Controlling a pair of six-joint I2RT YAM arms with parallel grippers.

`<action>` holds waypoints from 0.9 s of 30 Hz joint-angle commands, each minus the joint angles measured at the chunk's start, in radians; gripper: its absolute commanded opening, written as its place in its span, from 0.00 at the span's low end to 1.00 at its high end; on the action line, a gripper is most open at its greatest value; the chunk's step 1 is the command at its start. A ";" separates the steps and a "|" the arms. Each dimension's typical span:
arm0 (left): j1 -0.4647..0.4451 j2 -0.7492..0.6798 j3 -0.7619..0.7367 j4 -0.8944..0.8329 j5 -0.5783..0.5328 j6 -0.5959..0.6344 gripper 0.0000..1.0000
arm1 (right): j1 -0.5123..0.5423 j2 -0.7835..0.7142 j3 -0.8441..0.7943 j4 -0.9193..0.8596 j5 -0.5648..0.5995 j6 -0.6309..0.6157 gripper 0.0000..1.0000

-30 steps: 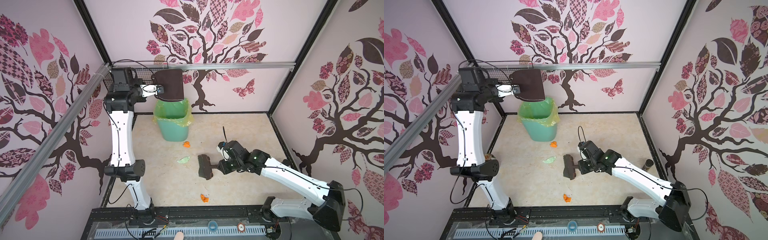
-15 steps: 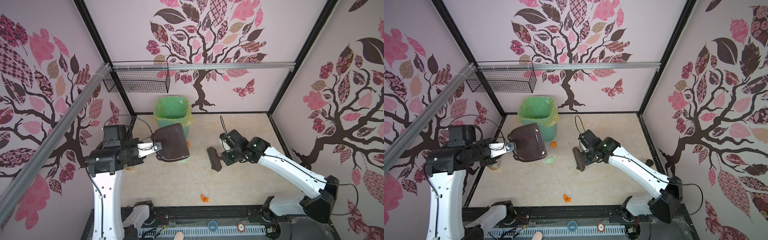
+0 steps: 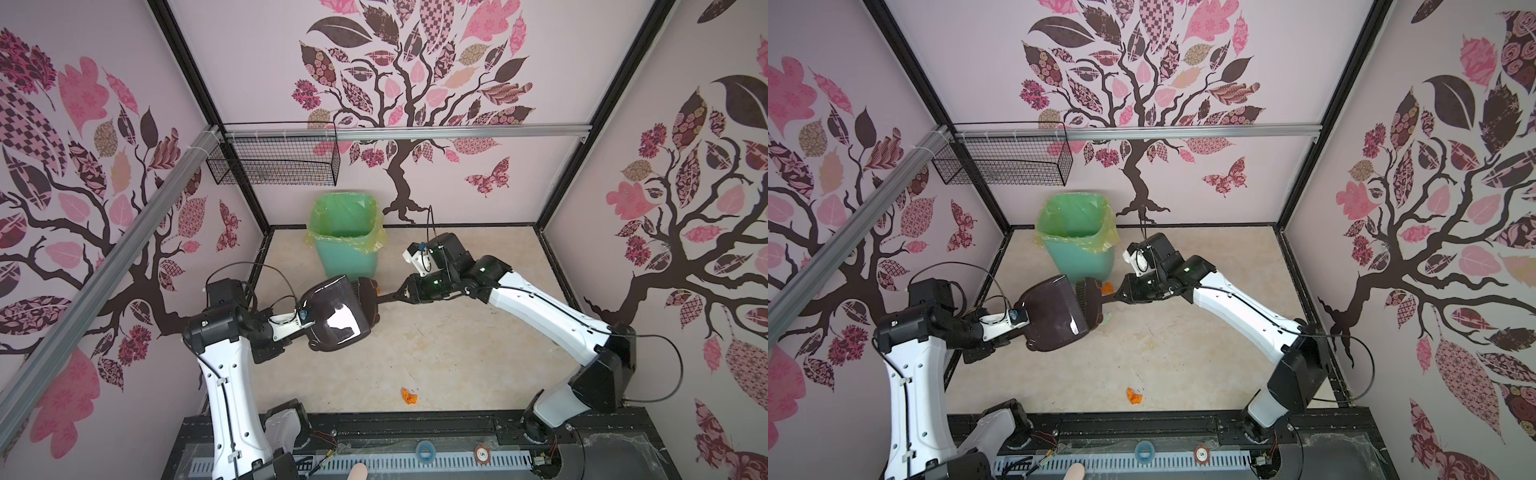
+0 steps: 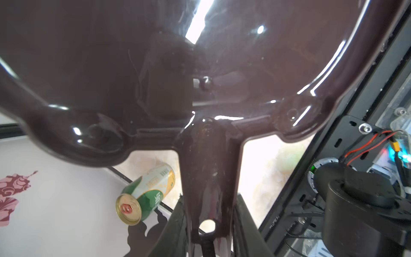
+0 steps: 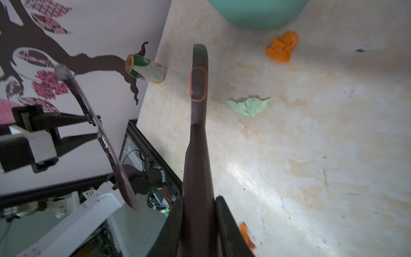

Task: Sweep away the paper scraps from the table
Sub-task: 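Lower the dustpan with the left gripper while the right brush nears the bin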

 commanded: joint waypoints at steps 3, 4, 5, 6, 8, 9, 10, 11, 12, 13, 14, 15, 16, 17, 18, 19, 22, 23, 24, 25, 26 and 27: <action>0.005 -0.014 0.032 0.020 0.069 0.007 0.00 | -0.006 0.066 -0.098 0.406 -0.060 0.410 0.00; 0.004 -0.015 0.028 0.018 0.069 0.009 0.00 | -0.007 0.074 -0.124 0.462 -0.047 0.456 0.00; 0.005 -0.016 0.023 0.018 0.069 0.008 0.00 | -0.008 0.086 -0.133 0.496 -0.037 0.488 0.00; 0.005 -0.018 0.016 0.021 0.068 0.009 0.00 | -0.008 0.102 -0.131 0.509 -0.029 0.505 0.00; 0.004 -0.022 0.004 0.033 0.069 0.009 0.00 | -0.008 0.132 -0.116 0.507 0.001 0.516 0.00; 0.005 -0.022 0.001 0.036 0.069 0.009 0.00 | -0.013 0.146 -0.109 0.508 0.006 0.521 0.00; 0.005 -0.021 -0.001 0.038 0.071 0.010 0.00 | -0.017 0.164 -0.098 0.503 0.008 0.521 0.00; 0.005 -0.018 0.000 0.040 0.073 0.010 0.00 | -0.026 0.184 -0.083 0.486 0.007 0.520 0.00; 0.005 -0.014 0.001 0.040 0.076 0.010 0.00 | -0.036 0.201 -0.078 0.483 0.001 0.521 0.00; 0.005 -0.011 0.003 0.042 0.079 0.010 0.00 | -0.051 0.215 -0.079 0.482 -0.008 0.530 0.00; 0.005 -0.007 0.006 0.044 0.082 0.010 0.00 | -0.067 0.226 -0.088 0.488 -0.020 0.541 0.00; 0.005 -0.007 0.006 0.045 0.083 0.010 0.00 | -0.078 0.232 -0.099 0.491 -0.035 0.548 0.00; 0.005 -0.006 0.006 0.049 0.083 0.010 0.00 | -0.094 0.237 -0.109 0.489 -0.052 0.550 0.00; 0.005 -0.004 0.004 0.051 0.082 0.010 0.00 | -0.106 0.238 -0.120 0.479 -0.061 0.545 0.00; 0.005 -0.003 0.002 0.053 0.080 0.013 0.00 | -0.114 0.236 -0.131 0.465 -0.065 0.538 0.00; 0.005 -0.003 0.000 0.053 0.079 0.015 0.00 | -0.123 0.230 -0.148 0.456 -0.065 0.531 0.00; 0.005 -0.006 -0.012 0.067 0.079 0.021 0.00 | -0.133 0.210 -0.206 0.447 -0.076 0.516 0.00; 0.005 -0.004 -0.013 0.069 0.080 0.021 0.00 | -0.135 0.204 -0.228 0.449 -0.088 0.514 0.00; 0.005 -0.001 -0.014 0.070 0.081 0.021 0.00 | -0.138 0.198 -0.246 0.451 -0.100 0.512 0.00; 0.005 0.001 -0.013 0.072 0.082 0.021 0.00 | -0.137 0.191 -0.268 0.454 -0.109 0.511 0.00; 0.005 0.002 -0.011 0.074 0.083 0.021 0.00 | -0.138 0.181 -0.287 0.452 -0.116 0.506 0.00; 0.004 0.003 -0.012 0.075 0.083 0.021 0.00 | -0.139 0.173 -0.302 0.442 -0.117 0.495 0.00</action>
